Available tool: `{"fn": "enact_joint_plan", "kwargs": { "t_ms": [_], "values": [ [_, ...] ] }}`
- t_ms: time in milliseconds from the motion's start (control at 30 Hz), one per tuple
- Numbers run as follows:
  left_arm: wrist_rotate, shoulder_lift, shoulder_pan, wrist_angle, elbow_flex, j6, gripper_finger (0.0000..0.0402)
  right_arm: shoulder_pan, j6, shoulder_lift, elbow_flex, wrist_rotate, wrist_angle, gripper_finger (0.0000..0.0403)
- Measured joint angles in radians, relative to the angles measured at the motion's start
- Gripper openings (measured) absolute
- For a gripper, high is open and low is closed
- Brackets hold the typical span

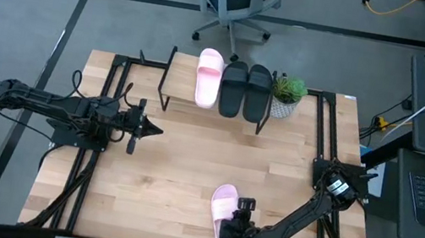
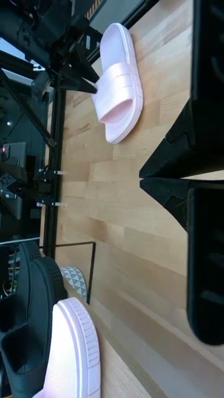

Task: Pick and place slides into the shelf
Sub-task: Put the pink slides on the shelf

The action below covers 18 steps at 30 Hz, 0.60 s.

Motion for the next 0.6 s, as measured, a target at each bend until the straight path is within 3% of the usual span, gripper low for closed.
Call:
{"fn": "enact_joint_plan", "kwargs": {
  "t_ms": [600],
  "values": [
    [0.000,0.000,0.000,0.000,0.000,0.000,0.0003,-0.008,0.009,0.001,-0.001,0.055,-0.016,0.0108]
  ]
}}
